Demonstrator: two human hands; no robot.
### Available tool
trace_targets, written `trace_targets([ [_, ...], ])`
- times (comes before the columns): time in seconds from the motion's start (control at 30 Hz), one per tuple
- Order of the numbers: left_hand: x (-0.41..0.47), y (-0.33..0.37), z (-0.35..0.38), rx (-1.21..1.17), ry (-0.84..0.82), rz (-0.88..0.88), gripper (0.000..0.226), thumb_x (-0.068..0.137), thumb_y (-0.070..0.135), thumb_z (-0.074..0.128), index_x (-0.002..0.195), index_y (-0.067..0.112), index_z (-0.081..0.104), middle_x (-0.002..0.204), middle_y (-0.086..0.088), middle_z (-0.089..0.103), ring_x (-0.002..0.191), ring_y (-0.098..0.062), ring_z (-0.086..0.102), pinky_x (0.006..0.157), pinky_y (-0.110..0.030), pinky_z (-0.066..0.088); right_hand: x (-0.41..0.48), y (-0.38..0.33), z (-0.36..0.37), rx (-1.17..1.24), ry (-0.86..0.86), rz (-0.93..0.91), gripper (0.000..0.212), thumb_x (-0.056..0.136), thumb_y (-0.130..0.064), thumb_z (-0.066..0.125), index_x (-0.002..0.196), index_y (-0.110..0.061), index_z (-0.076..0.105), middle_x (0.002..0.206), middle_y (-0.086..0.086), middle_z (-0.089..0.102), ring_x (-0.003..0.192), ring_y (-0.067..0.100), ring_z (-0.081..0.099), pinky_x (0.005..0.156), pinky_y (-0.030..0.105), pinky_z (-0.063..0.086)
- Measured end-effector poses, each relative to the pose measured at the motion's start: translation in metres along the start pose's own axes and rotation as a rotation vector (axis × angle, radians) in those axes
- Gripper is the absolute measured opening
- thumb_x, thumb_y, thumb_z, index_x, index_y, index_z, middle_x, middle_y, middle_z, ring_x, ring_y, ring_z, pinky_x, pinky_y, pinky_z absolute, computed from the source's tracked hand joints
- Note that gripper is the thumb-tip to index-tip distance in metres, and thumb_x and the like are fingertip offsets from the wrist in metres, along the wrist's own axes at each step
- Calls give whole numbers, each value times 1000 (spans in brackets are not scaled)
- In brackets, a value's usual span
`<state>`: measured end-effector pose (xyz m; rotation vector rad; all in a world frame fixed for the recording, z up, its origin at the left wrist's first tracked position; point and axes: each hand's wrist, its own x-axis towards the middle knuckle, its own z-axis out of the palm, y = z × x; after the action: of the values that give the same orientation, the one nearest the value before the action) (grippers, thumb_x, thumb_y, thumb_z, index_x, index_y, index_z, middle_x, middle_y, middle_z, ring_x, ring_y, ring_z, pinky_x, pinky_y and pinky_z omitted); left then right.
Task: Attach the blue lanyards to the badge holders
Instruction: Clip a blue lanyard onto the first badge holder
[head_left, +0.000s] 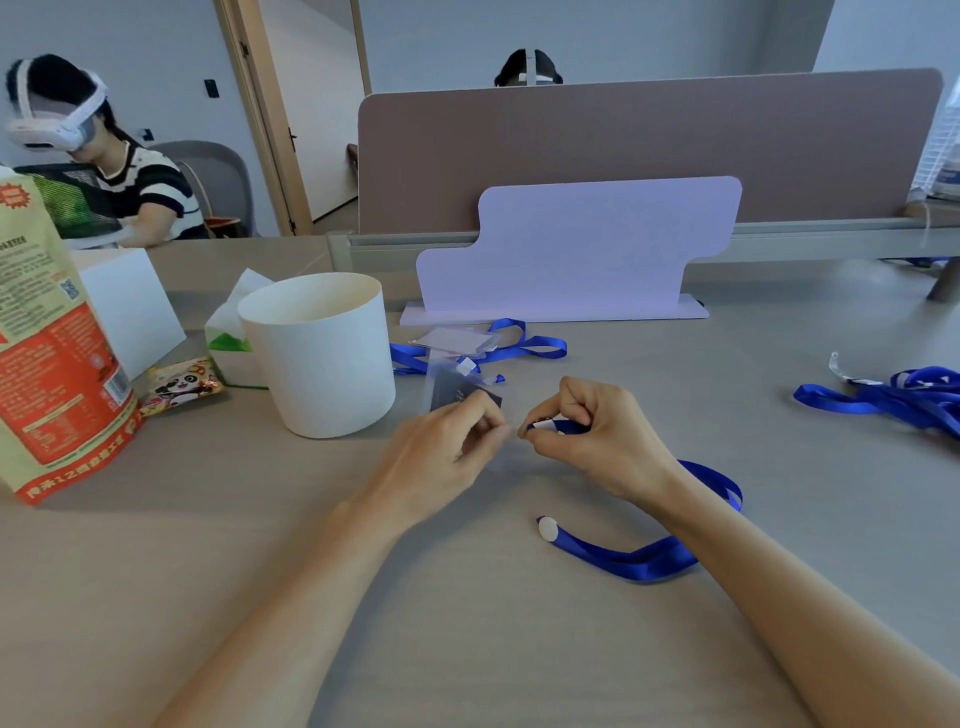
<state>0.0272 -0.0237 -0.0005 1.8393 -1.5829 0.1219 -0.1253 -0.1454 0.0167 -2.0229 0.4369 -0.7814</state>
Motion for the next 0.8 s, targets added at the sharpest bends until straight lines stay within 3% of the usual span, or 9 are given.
trace_targets([
  [0.1,-1,1,0,73,29,27,23,87,49,59,85,28,50,69,21,55,67,-4,51,56,-19,40,1,0,0,50,-33,22,48,75,7,67,60,-17,27,77,2,76,77,13,71,67,28,47],
  [0.2,-1,3,2,118,25,32,24,90,48,55,83,26,47,67,9,53,64,-11,48,55,-28,42,1,1,0,46,-23,12,50,76,8,65,57,-18,26,80,4,75,79,25,70,68,40,49],
  [0.3,1,5,4,82,9,-11,24,88,44,57,81,25,45,66,7,55,65,-15,49,55,-25,39,1,2,2,55,-9,8,55,76,9,63,54,-20,22,81,6,74,82,37,67,71,50,51],
  [0.47,0,8,2,66,22,-51,22,76,32,66,74,24,46,60,16,53,59,-11,47,50,-18,32,0,2,7,81,-47,18,58,76,7,64,53,-22,20,83,9,74,77,40,65,69,41,45],
  [0.57,0,10,0,12,24,-41,19,75,27,66,72,22,48,59,9,53,58,-15,49,52,-27,40,0,0,10,85,-45,9,58,74,6,65,52,-23,21,80,12,73,75,36,65,69,40,46],
  [0.7,1,11,1,-109,23,-59,18,76,22,60,71,19,43,63,-1,55,61,-20,48,58,-42,45,0,-5,13,64,-41,3,49,67,-14,67,51,-22,21,82,33,64,68,25,60,65,43,47],
  [0.8,1,9,1,-179,16,-31,10,77,9,48,71,16,45,64,2,52,60,-16,45,54,-34,39,3,-6,8,68,8,31,48,67,-12,65,52,-21,20,83,37,61,64,34,59,58,42,42],
])
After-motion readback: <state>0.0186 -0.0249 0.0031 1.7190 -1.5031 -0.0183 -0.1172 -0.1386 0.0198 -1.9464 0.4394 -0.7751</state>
